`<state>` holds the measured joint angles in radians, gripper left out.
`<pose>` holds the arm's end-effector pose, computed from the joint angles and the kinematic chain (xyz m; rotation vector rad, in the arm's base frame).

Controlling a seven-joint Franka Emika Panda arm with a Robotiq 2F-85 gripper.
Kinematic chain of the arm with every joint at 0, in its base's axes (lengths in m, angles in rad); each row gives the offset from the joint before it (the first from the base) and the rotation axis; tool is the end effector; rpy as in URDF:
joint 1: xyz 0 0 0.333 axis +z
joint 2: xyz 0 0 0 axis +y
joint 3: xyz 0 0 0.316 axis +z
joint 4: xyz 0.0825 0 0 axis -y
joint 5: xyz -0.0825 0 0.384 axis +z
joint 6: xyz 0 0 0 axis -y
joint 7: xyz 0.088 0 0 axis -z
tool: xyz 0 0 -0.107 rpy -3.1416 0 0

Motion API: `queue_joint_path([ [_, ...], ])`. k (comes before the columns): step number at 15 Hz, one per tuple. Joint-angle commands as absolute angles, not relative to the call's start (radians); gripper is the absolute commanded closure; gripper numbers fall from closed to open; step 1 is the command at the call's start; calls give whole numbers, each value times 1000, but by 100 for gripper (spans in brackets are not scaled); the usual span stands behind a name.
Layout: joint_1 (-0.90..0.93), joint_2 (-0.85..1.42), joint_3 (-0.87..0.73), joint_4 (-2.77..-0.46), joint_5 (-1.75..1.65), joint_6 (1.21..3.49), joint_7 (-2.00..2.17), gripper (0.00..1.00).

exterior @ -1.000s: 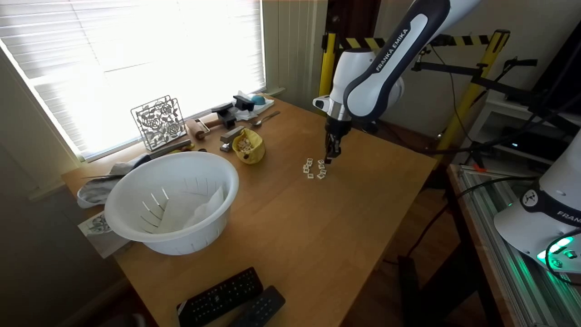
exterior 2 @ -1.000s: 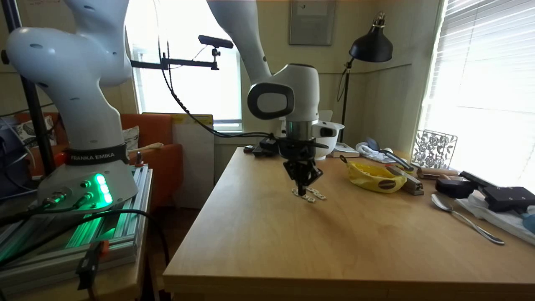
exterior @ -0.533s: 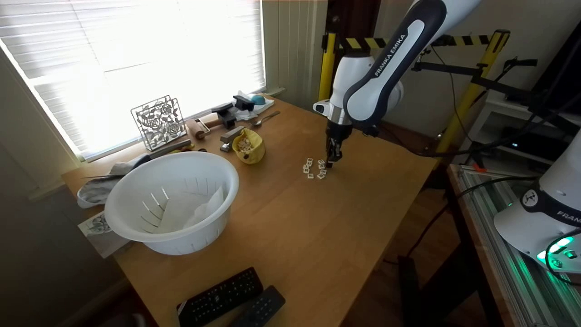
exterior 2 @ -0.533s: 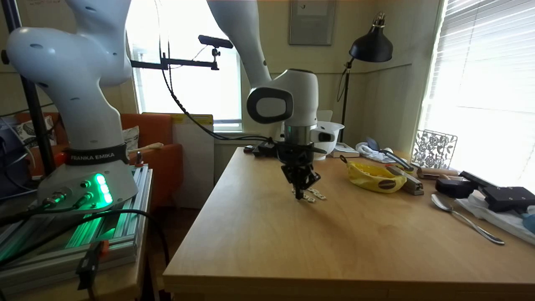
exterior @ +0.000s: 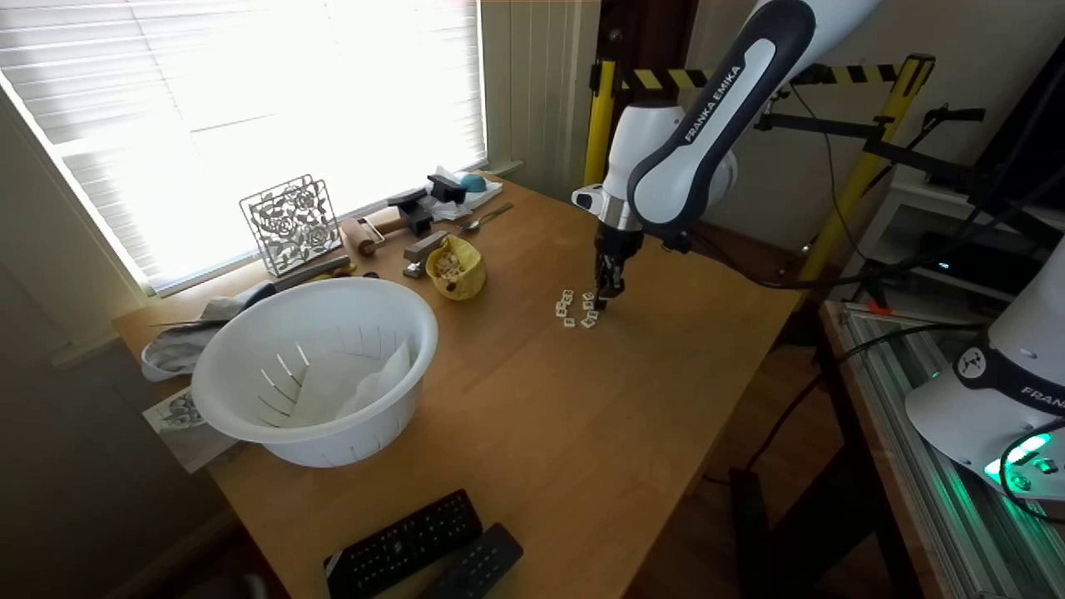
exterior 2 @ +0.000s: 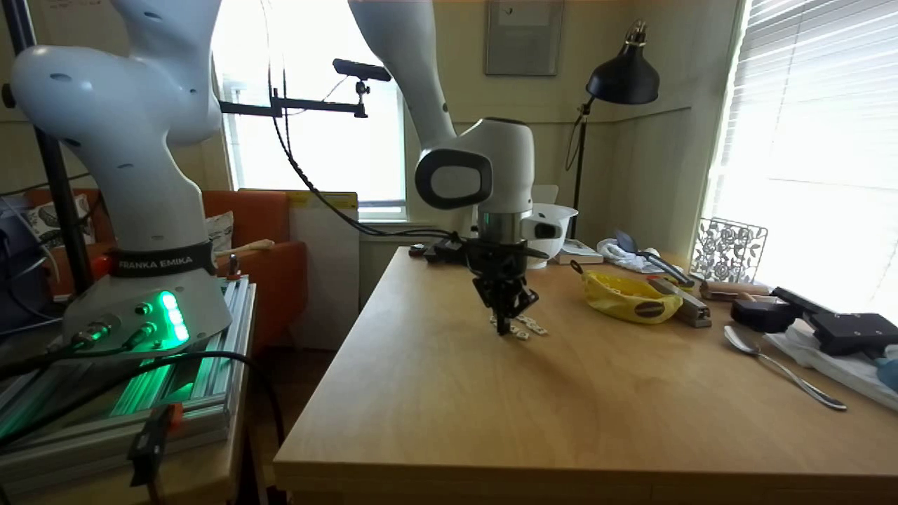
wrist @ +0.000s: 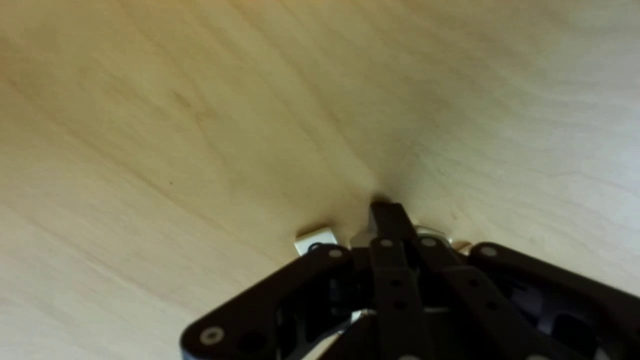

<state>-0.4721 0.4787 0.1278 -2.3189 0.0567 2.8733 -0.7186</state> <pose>0.4919 -0.1759 0.1436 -3.0761 -0.4706 -0.1641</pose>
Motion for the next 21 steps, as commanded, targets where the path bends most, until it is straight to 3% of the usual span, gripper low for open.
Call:
queue_joint_path([
  [1,-493,473,154,-2315,73,2876,-750,100],
  [21,-490,522,160,-2288,72,2926,-705,100],
])
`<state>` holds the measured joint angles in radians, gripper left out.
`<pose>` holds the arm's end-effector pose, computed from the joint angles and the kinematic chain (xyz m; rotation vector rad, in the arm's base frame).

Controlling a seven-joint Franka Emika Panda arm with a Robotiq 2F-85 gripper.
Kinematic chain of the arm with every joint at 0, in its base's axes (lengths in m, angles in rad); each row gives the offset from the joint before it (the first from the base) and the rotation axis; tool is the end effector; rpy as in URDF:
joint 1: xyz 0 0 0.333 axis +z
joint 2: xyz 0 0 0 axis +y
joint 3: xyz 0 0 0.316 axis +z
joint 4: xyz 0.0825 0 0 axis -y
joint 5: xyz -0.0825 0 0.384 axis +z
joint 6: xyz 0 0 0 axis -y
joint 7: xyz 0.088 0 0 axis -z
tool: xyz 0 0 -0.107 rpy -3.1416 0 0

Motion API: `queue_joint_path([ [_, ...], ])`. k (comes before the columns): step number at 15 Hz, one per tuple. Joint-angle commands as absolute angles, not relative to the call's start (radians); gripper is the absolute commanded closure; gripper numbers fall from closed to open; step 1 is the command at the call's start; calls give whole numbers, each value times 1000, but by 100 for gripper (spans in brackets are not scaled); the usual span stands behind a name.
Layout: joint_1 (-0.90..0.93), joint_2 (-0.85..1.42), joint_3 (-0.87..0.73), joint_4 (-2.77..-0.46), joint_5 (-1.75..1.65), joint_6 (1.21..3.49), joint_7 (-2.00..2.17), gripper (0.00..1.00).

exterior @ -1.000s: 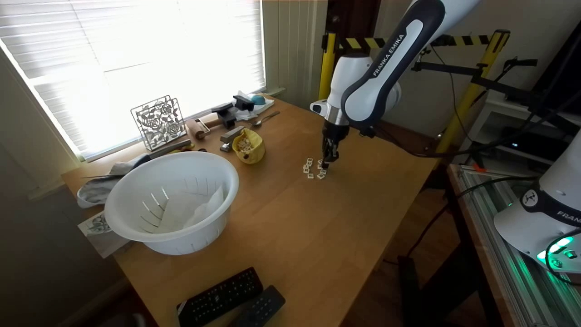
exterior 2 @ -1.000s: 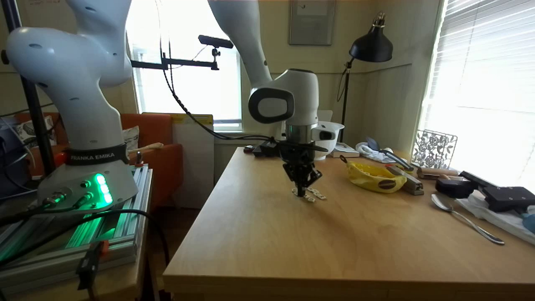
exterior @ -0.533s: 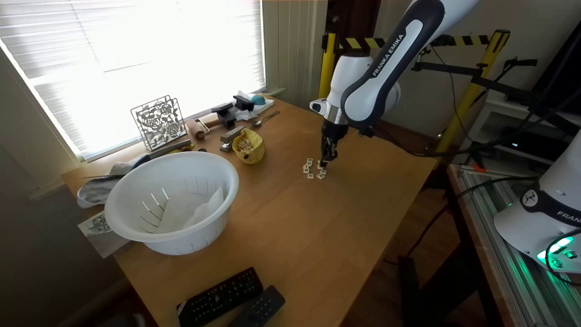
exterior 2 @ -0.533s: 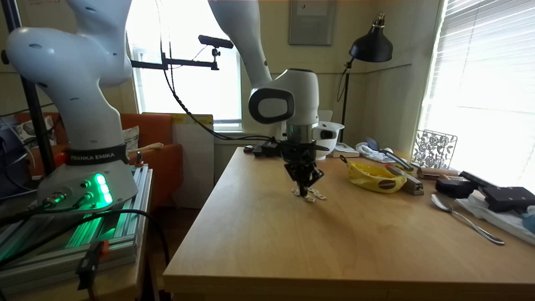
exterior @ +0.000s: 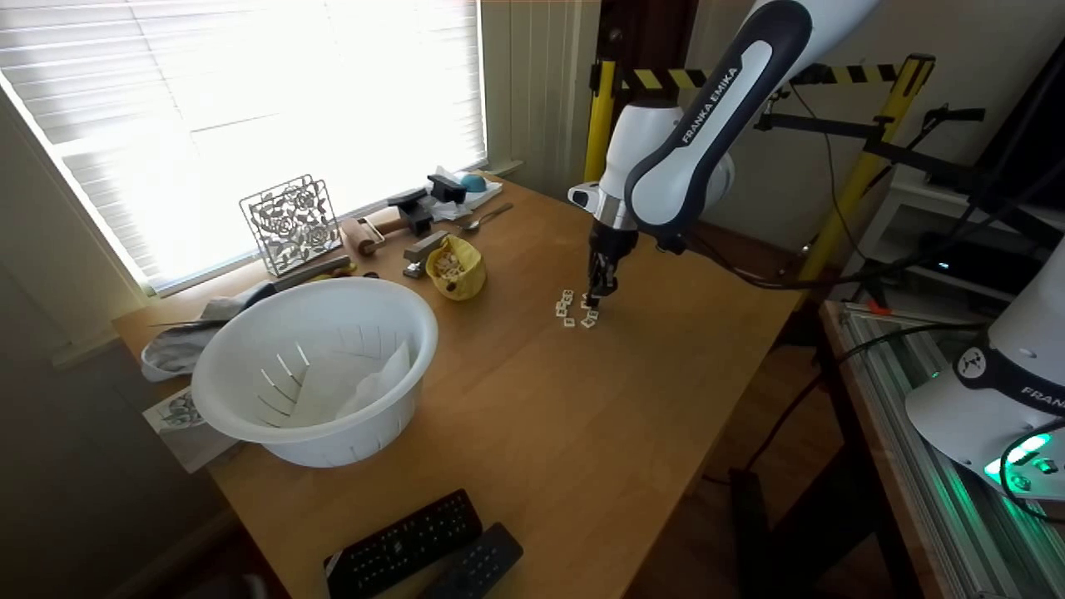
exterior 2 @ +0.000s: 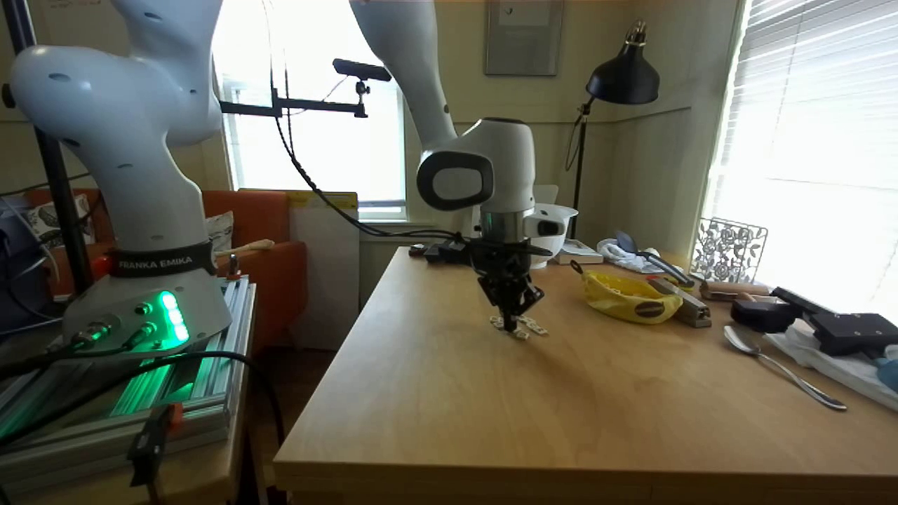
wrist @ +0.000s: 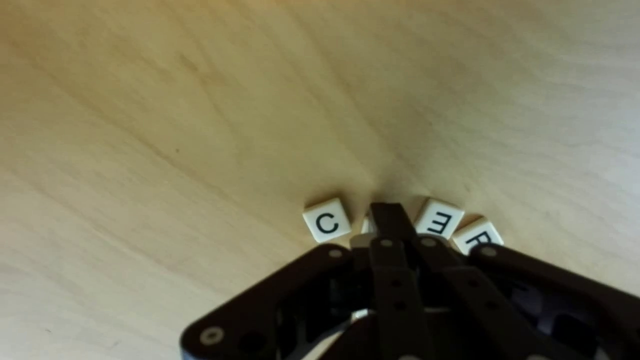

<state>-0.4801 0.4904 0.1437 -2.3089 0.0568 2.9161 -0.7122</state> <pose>0.4993 -0.1743 0.1453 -3.0869 -0.4671 -0.2268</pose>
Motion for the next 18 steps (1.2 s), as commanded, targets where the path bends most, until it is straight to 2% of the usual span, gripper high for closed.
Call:
queue_joint_path([
  [1,-491,522,164,-2289,74,2926,-704,100],
  [18,-493,543,215,-2282,91,2944,-700,100],
])
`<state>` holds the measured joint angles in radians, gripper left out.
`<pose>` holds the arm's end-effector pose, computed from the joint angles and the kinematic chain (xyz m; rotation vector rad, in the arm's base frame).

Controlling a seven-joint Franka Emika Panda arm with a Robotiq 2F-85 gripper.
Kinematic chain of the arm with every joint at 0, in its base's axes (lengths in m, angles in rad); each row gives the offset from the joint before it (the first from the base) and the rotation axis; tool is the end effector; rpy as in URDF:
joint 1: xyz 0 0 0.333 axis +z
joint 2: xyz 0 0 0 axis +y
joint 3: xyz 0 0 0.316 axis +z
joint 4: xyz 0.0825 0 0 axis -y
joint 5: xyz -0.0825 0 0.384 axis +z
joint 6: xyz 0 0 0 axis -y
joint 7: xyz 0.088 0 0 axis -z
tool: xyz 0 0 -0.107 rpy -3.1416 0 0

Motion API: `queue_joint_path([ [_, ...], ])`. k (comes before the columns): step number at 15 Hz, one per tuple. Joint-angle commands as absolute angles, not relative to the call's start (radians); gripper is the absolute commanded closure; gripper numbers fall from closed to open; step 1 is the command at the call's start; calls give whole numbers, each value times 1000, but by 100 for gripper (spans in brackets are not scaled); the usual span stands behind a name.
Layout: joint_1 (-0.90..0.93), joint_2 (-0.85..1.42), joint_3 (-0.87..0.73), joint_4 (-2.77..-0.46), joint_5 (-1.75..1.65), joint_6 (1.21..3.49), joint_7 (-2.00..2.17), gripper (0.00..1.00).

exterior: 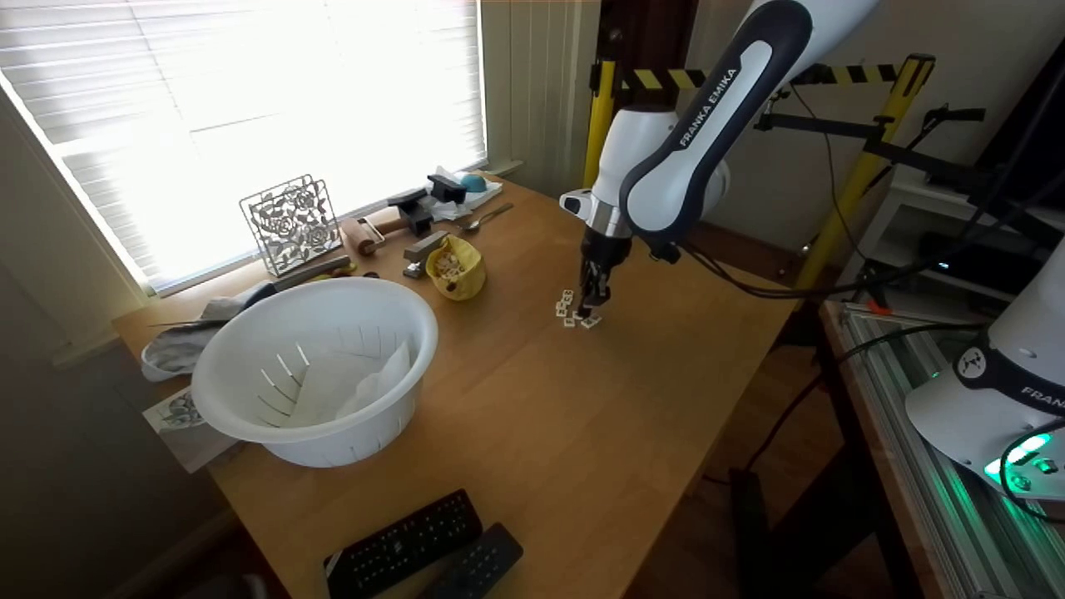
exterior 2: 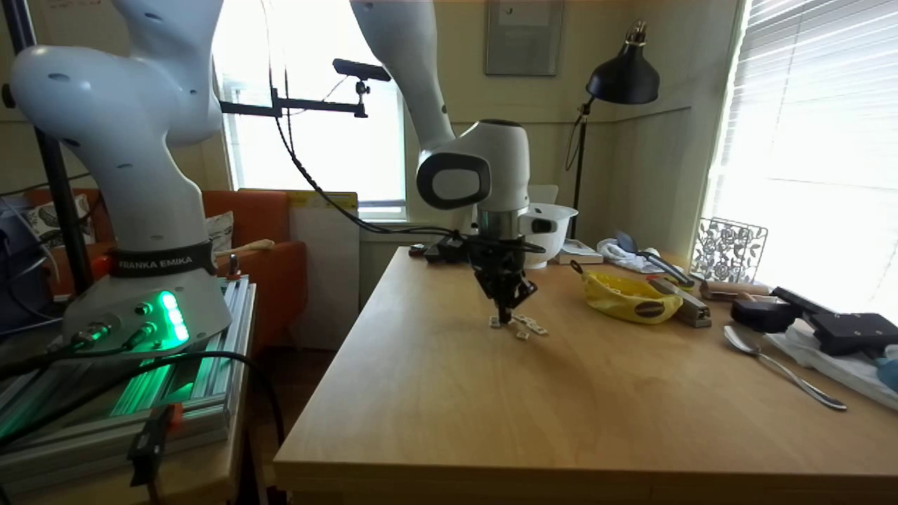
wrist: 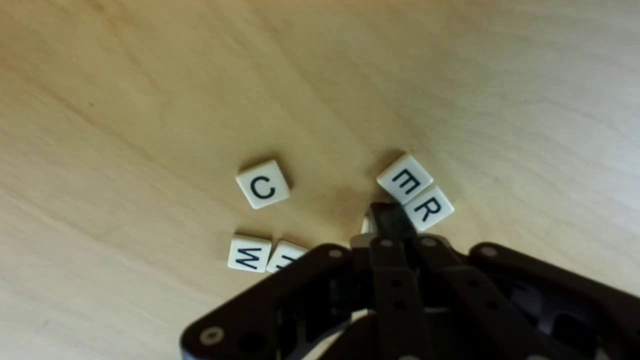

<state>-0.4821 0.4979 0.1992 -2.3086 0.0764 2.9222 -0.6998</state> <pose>0.5081 -0.1471 0.1443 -3.0504 -0.4825 -0.2496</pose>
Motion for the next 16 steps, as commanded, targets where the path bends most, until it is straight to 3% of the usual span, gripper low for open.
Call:
queue_joint_path([
  [1,-493,546,216,-2280,90,2949,-698,100],
  [16,-487,559,219,-2268,66,2935,-700,100],
])
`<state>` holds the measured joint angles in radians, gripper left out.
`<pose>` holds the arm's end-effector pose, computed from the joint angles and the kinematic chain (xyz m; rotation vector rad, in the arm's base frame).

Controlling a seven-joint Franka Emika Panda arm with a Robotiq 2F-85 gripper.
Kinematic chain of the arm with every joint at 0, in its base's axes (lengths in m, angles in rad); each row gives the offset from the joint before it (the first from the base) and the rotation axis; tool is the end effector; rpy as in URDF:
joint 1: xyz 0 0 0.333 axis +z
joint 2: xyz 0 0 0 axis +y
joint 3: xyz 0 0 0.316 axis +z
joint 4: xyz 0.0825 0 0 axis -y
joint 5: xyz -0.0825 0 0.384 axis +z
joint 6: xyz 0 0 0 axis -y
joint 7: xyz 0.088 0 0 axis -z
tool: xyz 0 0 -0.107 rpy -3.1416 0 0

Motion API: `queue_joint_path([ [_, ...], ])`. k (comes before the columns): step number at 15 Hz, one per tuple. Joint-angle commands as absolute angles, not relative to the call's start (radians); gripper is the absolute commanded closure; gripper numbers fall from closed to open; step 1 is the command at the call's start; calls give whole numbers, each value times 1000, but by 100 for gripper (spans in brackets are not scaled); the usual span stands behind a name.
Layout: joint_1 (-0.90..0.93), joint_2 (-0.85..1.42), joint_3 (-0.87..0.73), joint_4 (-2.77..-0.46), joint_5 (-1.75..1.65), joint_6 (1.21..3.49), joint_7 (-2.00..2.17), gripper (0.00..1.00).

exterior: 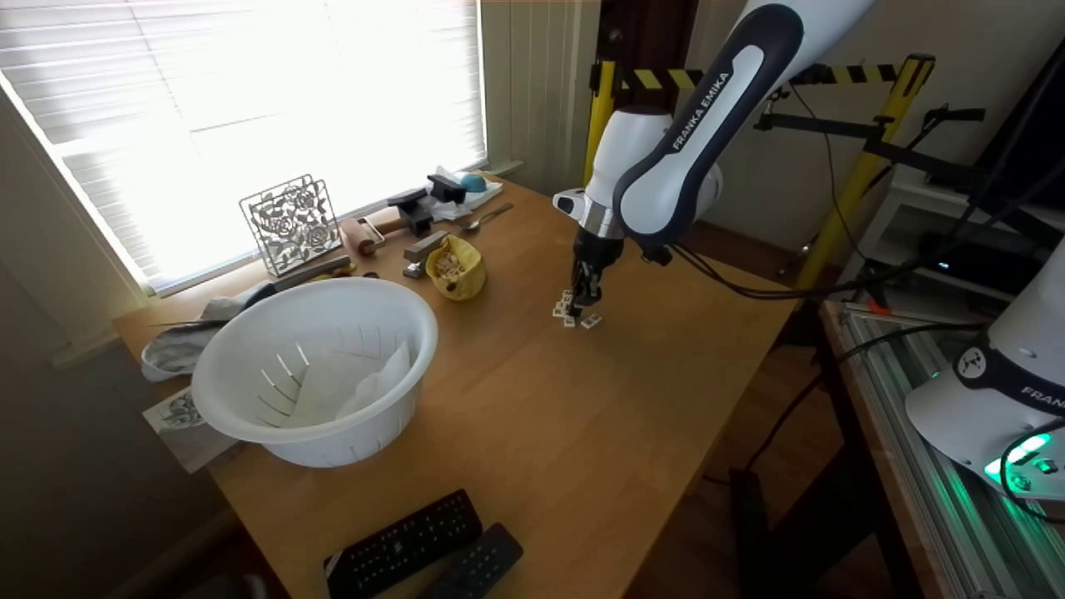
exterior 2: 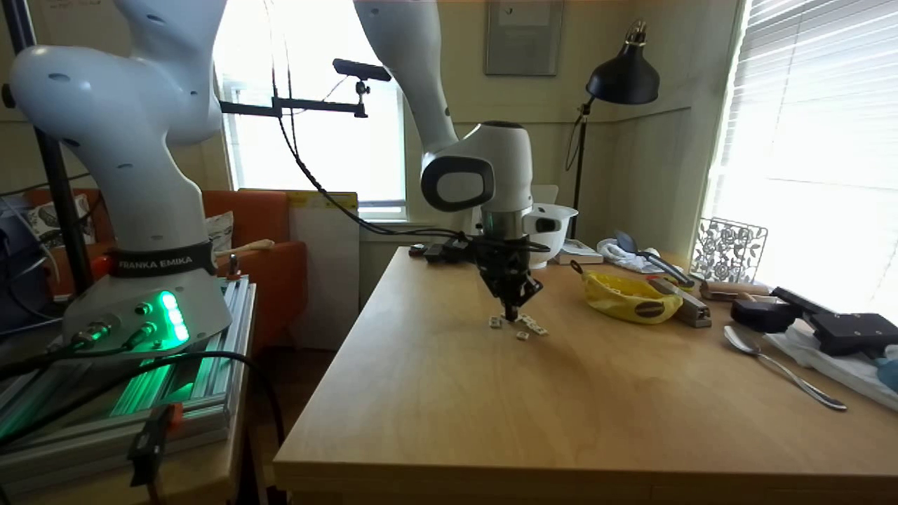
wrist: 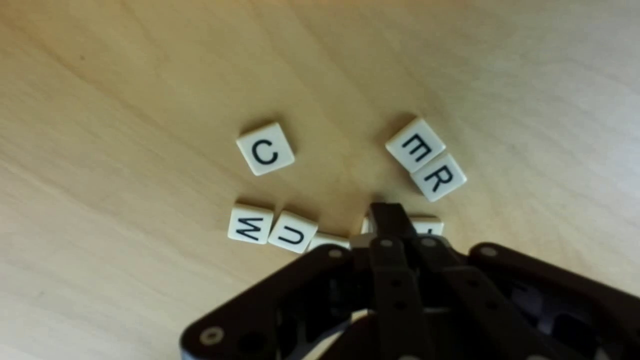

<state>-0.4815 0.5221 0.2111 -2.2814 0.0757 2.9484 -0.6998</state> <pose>0.5192 -0.1438 0.1433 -3.0503 -0.4933 -0.2973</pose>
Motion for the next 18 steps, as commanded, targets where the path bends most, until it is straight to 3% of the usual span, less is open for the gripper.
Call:
queue_joint_path([
  [1,-487,558,218,-2269,64,2931,-702,100],
  [18,-545,521,277,-2280,104,2927,-726,100],
])
